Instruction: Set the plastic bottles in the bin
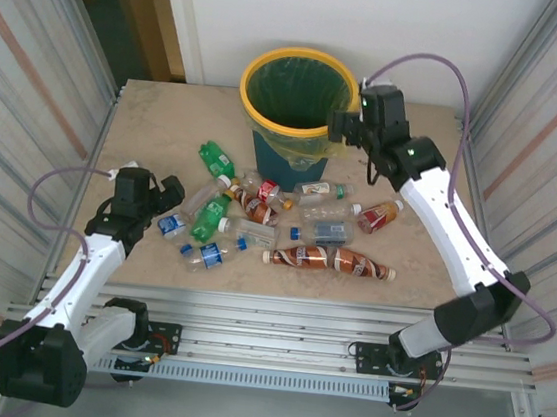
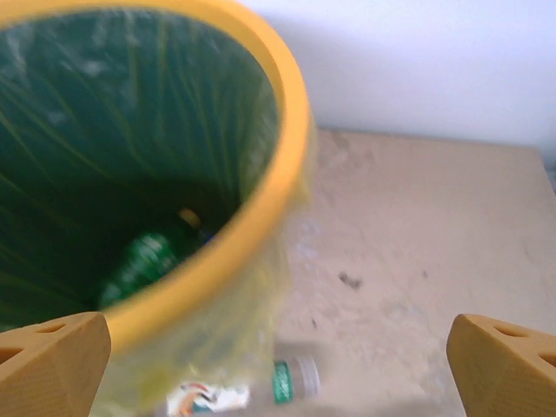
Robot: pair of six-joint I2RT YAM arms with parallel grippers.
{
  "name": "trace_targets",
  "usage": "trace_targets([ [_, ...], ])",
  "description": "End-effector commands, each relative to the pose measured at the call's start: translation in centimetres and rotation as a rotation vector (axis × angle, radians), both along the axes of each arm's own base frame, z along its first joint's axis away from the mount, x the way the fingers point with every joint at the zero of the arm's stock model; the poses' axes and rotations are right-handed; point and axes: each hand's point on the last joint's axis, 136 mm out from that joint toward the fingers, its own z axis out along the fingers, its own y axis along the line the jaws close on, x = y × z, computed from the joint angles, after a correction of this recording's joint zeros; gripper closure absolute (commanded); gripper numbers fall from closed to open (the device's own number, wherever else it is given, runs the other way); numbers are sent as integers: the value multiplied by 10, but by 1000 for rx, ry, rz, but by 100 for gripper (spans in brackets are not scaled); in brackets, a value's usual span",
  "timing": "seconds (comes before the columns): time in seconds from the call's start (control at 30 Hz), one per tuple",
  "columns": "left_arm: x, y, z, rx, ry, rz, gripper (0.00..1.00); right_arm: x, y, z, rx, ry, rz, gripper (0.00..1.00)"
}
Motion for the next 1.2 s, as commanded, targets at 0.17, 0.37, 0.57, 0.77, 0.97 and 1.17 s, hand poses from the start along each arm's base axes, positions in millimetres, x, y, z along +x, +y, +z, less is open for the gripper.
trace_targets([
  [0.17,-27,-2,-41,-47,143,16,1,-49,-63,-46,117,5,-217,2],
  [0.37,-33,-5,-57,-55,196,1,3,-73,-85,-91,128,73,-292,2],
  [0.57,-32,-6,-68,-46,242,-10,7,-85,-94,-109,127,98,-326,2],
  [0.77,-30,-7,-77,-44,274,-20,9,-88,-97,-113,130,97,-338,2],
  [0.97,-27,-7,-84,-40,303,-22,9,-88,-96,-114,138,97,-336,2],
  [1.17,-25,-7,-91,-33,323,-21,9,-89,-96,-114,144,92,-335,2],
])
